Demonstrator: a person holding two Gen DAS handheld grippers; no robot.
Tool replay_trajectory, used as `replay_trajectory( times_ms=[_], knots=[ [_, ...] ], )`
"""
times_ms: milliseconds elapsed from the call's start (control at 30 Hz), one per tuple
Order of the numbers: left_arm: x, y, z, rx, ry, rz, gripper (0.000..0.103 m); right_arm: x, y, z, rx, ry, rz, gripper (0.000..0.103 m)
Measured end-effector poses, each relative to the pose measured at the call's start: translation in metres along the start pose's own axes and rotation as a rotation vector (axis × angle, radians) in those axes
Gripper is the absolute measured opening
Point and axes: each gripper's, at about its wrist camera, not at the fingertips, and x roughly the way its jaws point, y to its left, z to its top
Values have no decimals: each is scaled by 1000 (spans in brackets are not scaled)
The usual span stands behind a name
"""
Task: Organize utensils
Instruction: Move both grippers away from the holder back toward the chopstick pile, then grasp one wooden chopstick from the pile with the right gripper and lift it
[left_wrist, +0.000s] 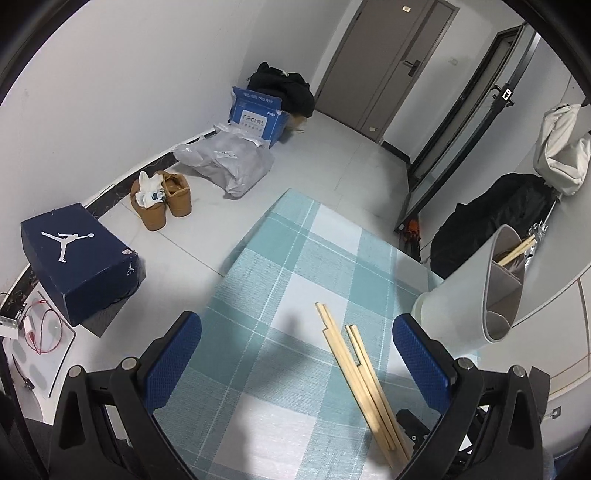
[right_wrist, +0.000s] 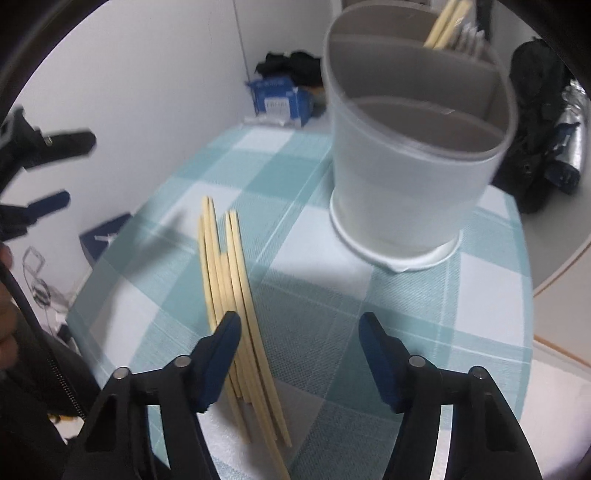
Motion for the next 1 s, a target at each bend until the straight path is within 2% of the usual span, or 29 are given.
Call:
replay_trajectory(
  times_ms=[100,167,367,600,733,867,1000],
  knots=[
    [0,2,0,-2,2,3,102,6,7,0,-37,18,-13,52],
    [1,3,1,3,10,1,102,10,11,-1,-66,35,-44,40],
    [2,1,2,0,16,3,102,7,20,-2,-106,43,-48,32],
    [0,5,9,-16,-3,14,102,10,26,7,-163,74,-46,30],
    [0,11,10,-40,-6,23,102,20,32,14,-211,118,-16,14],
    [1,18,10,-67,4,22,102,22,36,17,-281,151,10,4],
    [-1,21,11,-91,8,8,102,13,29,12,-301,219,26,4]
  ],
)
